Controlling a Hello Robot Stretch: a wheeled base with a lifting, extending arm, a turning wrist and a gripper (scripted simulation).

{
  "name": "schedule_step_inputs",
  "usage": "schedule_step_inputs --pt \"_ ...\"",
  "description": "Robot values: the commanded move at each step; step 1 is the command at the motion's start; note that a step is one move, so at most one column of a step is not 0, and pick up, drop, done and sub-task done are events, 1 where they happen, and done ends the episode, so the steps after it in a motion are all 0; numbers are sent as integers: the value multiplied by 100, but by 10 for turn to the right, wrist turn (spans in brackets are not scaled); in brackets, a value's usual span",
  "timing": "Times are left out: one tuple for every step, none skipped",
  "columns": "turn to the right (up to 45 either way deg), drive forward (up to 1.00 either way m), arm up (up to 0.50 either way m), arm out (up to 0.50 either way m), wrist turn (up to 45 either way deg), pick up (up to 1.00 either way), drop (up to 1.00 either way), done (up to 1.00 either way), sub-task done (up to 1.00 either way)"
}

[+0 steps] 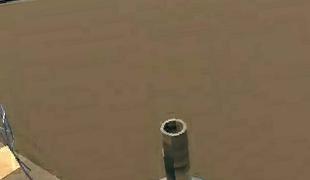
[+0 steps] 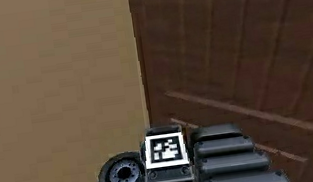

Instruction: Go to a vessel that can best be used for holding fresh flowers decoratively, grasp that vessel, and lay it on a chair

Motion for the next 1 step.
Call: schedule_step_inputs --pt "-60 0 0 0 0 0 0 0 0"
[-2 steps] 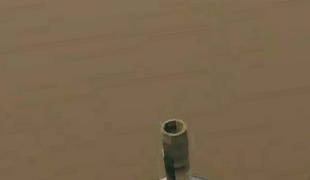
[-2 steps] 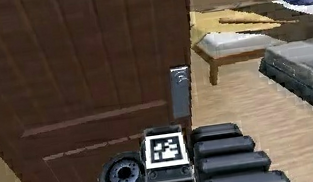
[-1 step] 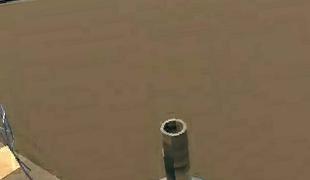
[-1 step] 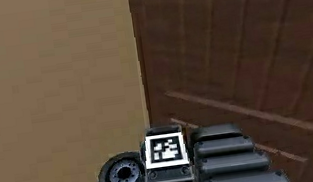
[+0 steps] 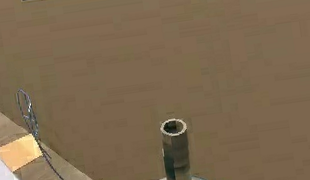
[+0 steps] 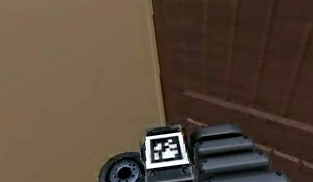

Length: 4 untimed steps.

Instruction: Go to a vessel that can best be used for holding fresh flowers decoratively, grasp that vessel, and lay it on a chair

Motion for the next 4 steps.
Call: schedule_step_inputs --pt "450 0 0 0 0 0 0 0 0" --pt "450 0 0 0 0 0 0 0 0" --pt "450 0 0 0 0 0 0 0 0" --pt "90 0 0 0 0 0 0 0 0"
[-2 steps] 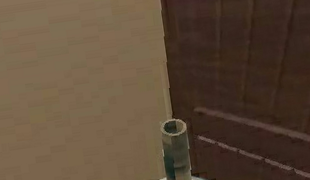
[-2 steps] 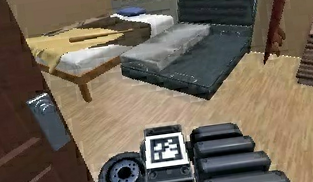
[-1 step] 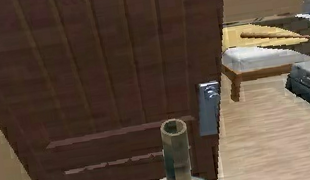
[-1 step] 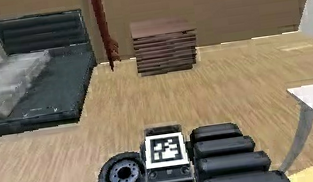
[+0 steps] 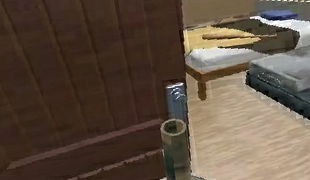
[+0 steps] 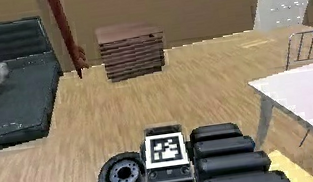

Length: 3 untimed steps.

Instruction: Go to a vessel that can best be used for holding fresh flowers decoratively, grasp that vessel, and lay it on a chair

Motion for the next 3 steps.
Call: schedule_step_inputs --pt "-450 0 0 0 0 0 0 0 0" --pt "-450 0 0 0 0 0 0 0 0" --pt "-450 0 0 0 0 0 0 0 0"
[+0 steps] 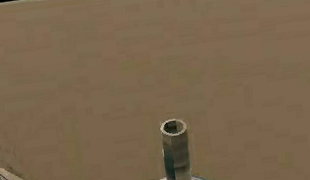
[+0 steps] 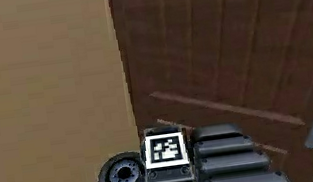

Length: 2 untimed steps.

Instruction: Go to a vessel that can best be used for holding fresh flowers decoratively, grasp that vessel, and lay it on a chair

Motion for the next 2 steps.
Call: schedule_step_inputs --pt "-180 0 0 0 0 0 0 0 0" --pt "-30 0 0 0 0 0 0 0 0"
